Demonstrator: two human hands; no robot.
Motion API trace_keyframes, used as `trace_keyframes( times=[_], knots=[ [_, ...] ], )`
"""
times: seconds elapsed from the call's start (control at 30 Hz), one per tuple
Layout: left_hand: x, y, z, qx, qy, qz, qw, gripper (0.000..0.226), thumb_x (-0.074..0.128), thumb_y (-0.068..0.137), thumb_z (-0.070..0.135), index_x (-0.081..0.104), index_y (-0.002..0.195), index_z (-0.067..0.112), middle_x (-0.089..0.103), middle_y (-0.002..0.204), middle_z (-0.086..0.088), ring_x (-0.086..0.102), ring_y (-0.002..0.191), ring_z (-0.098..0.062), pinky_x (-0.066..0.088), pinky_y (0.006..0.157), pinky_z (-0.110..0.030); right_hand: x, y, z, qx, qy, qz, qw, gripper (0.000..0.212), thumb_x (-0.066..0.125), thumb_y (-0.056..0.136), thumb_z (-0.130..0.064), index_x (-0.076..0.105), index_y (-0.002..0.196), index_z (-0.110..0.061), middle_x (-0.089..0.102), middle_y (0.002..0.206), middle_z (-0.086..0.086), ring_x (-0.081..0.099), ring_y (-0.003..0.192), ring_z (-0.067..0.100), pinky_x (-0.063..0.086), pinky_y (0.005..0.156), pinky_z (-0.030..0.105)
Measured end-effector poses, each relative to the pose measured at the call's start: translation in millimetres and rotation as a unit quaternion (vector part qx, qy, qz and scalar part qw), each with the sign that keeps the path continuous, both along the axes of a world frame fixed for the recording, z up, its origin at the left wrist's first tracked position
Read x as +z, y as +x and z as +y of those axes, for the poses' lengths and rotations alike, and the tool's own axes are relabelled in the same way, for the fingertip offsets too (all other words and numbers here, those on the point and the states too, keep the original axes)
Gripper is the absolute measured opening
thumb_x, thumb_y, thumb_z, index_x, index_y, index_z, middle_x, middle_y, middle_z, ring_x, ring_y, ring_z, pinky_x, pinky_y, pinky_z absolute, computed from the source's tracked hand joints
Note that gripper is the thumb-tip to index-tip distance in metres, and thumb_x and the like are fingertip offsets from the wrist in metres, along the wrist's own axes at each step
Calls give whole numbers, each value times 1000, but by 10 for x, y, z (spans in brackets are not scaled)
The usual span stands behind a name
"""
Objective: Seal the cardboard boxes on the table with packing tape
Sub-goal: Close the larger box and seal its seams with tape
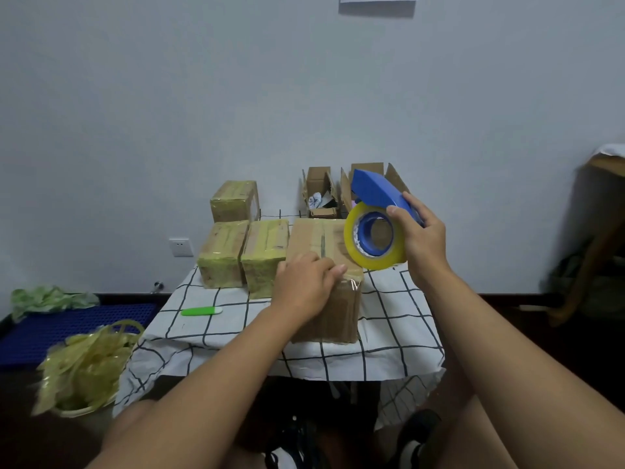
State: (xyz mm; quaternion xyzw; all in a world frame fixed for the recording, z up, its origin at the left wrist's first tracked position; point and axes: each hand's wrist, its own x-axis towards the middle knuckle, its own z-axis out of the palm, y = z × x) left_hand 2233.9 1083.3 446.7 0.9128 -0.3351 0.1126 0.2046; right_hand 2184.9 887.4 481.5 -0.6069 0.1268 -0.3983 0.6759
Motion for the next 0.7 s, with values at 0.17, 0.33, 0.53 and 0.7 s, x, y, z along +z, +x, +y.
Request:
trace_keyframes(
  times=[0.17,0.33,0.53,0.7],
  knots=[
    [-92,66,-67,0,17,-57,998,40,40,92,63,63,96,30,46,93,10,43,97,-14,31,81,-35,-12,9,-19,2,-1,-1,1000,40,76,86,-21,64,123,-26,63,111,-15,65,105,11,56,86,23],
    [-194,113,-26,-17,8,-107,994,48,34,88,67,61,90,28,50,91,8,44,91,-14,34,80,-35,-21,5,-18,3,-25,1,1000,43,75,88,-20,62,129,-22,60,110,-19,64,99,2,55,82,18],
    [-295,103,-80,-27,11,-217,976,37,45,93,55,59,85,22,58,85,-1,55,81,-24,43,70,-38,5,-33,6,11,-58,5,998,48,75,88,-22,60,134,-20,61,117,-12,62,100,0,53,77,13],
    [-217,96,-66,-30,58,-221,973,41,41,90,60,59,90,22,60,90,-2,55,85,-26,42,70,-38,20,-32,40,10,-79,14,997,48,76,87,-25,61,132,-23,61,126,-4,62,110,12,56,88,24]
  ],
)
